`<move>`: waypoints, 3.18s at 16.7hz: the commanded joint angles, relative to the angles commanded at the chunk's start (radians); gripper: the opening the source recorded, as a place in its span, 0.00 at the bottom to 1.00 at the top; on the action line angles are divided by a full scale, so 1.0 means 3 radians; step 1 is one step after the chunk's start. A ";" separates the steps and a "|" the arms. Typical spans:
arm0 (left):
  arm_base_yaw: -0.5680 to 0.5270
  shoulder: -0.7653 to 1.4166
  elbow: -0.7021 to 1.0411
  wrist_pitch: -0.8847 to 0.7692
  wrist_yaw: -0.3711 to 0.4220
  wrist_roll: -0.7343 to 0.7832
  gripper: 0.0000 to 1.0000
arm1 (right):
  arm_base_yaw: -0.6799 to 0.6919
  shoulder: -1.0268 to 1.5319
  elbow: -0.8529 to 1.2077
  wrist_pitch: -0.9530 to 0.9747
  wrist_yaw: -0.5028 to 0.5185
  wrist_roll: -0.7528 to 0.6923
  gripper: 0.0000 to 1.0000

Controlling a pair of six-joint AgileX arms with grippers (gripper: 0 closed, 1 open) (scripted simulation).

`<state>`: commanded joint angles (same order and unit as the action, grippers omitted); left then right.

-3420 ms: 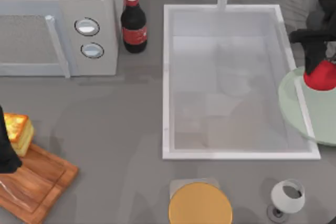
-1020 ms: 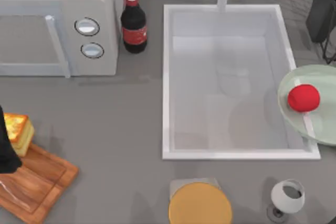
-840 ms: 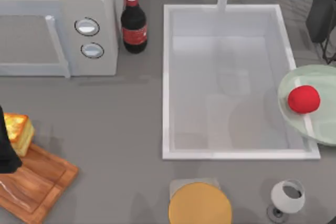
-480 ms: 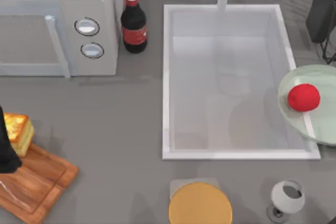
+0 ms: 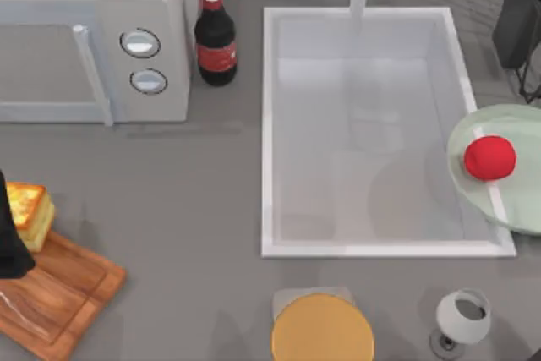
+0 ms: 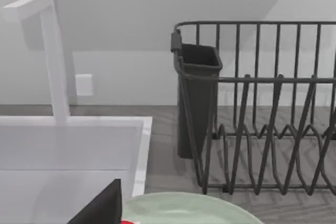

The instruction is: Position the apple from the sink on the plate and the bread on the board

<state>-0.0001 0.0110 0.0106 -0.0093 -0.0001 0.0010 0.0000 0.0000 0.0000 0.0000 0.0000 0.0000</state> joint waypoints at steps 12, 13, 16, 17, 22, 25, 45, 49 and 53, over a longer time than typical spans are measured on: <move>-0.0020 0.2830 0.2120 -0.1843 -0.0028 0.0208 1.00 | 0.0000 0.0000 0.0000 0.0000 0.0000 0.0000 1.00; -0.0022 0.3172 0.2354 -0.2048 -0.0031 0.0231 1.00 | 0.0000 0.0000 0.0000 0.0000 0.0000 0.0000 1.00; -0.0028 0.4161 0.3027 -0.2632 -0.0040 0.0296 1.00 | 0.0000 0.0000 0.0000 0.0000 0.0000 0.0000 1.00; -0.0030 0.4464 0.3231 -0.2809 -0.0043 0.0316 1.00 | 0.0000 0.0000 0.0000 0.0000 0.0000 0.0000 1.00; -0.0038 0.5585 0.4003 -0.3474 -0.0053 0.0391 1.00 | 0.0000 0.0000 0.0000 0.0000 0.0000 0.0000 1.00; -0.0040 0.5849 0.4205 -0.3643 -0.0056 0.0411 1.00 | 0.0000 0.0000 0.0000 0.0000 0.0000 0.0000 1.00; -0.0020 0.6184 0.3624 -0.2742 -0.0055 0.0437 1.00 | 0.0000 0.0000 0.0000 0.0000 0.0000 0.0000 1.00; -0.0020 0.6184 0.3624 -0.2742 -0.0055 0.0437 0.77 | 0.0000 0.0000 0.0000 0.0000 0.0000 0.0000 1.00; -0.0020 0.6184 0.3624 -0.2742 -0.0055 0.0437 0.47 | 0.0000 0.0000 0.0000 0.0000 0.0000 0.0000 1.00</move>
<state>-0.0062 1.8662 1.0978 -0.8320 -0.0167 0.1321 0.0000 0.0000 0.0000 0.0000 0.0000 0.0000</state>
